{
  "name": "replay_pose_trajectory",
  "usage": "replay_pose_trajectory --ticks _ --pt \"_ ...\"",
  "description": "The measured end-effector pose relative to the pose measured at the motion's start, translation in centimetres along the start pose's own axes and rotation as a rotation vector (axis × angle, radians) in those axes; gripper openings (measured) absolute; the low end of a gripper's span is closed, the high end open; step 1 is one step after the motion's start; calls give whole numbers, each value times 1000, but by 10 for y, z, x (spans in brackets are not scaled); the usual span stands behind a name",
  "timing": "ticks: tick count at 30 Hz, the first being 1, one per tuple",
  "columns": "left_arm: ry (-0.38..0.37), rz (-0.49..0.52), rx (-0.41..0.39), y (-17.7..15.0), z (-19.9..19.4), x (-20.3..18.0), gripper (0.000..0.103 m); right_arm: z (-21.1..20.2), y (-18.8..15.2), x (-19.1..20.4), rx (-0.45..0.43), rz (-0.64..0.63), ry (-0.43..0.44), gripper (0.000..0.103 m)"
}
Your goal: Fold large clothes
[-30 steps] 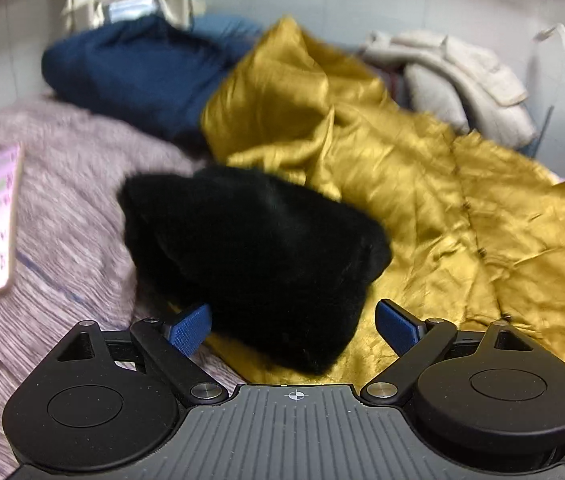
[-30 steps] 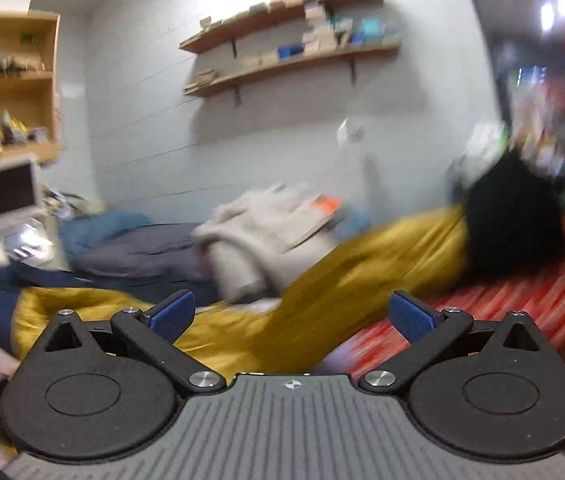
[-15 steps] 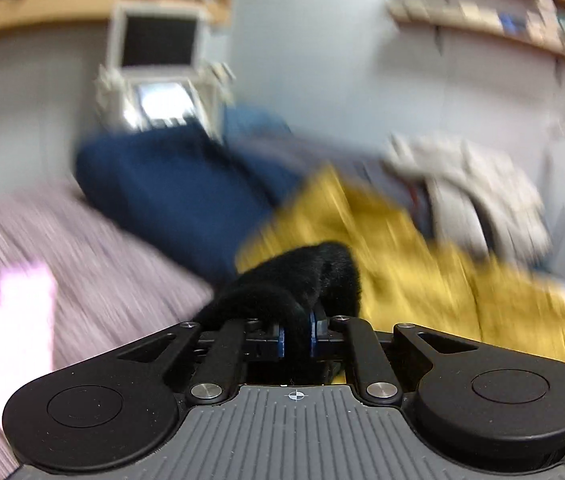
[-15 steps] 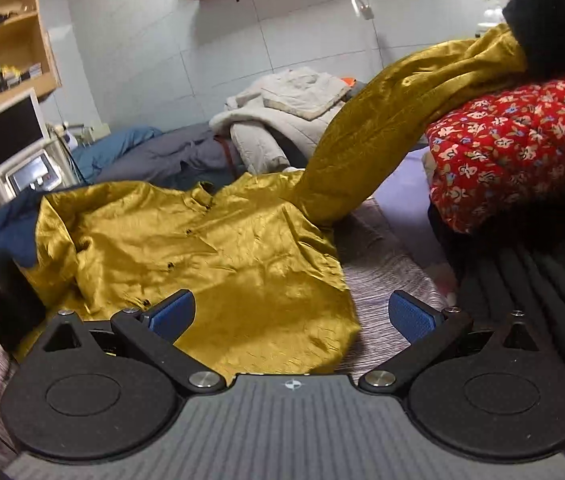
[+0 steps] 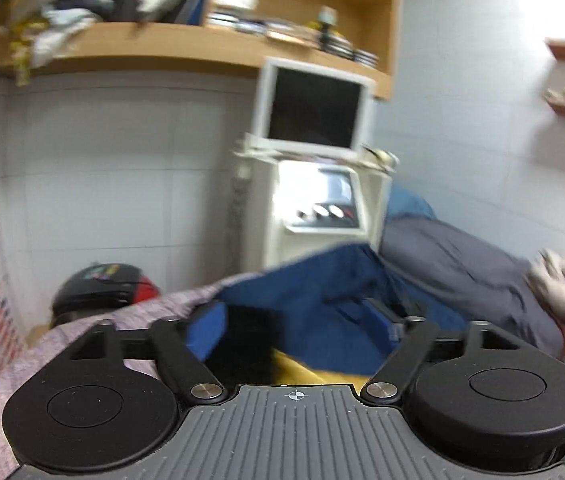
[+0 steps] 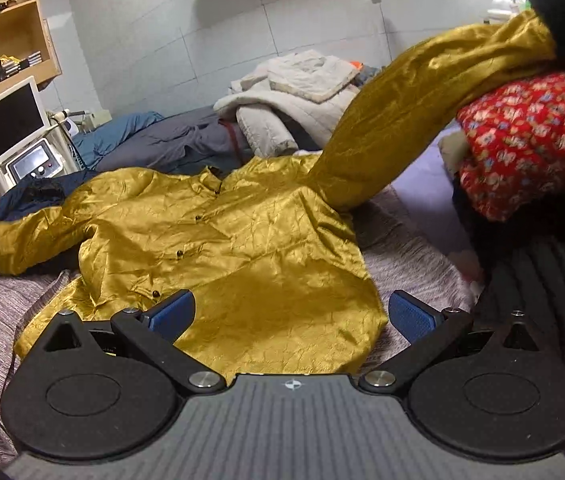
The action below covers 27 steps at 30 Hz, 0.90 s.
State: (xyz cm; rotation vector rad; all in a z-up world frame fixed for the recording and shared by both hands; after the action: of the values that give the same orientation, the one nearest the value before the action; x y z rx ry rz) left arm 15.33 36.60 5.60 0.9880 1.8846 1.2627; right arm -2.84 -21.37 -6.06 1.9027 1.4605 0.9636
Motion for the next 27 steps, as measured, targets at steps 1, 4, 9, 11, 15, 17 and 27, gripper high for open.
replay_pose_trajectory --ticks 1,4,9,11,15,17,27 --pt "-7 34 5 -7 -1 -5 103 2 -1 -1 9 2 -6 102" --pt "-50 129 48 -29 -13 -26 103 10 -4 -7 47 15 -13 102" --pt "-297 296 173 -80 -49 -54 103 18 -6 -25 77 112 -5 102" --pt "-391 366 217 -106 -67 -60 103 17 -5 -34 68 150 -2 102" --pt "-487 460 274 -164 -96 -56 103 11 -7 -40 16 105 -32 102" --pt "-527 481 340 -192 -100 -49 103 10 -11 -40 0 26 -45 102" --pt "-580 440 466 -247 -67 -44 103 40 -46 -53 133 -83 56 90"
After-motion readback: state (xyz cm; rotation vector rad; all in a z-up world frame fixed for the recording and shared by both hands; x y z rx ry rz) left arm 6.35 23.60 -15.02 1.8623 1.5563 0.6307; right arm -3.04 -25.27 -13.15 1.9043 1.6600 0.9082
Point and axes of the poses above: each gripper's, at about its wrist camera, not at the fingertips, and z roughly the way its jaws point, x to its left, y to its top, the point moved 2 cm from there along z, roughly the way its jaws point, and after that the axes turned 4 degrees about -y, right-handed, at the moved point
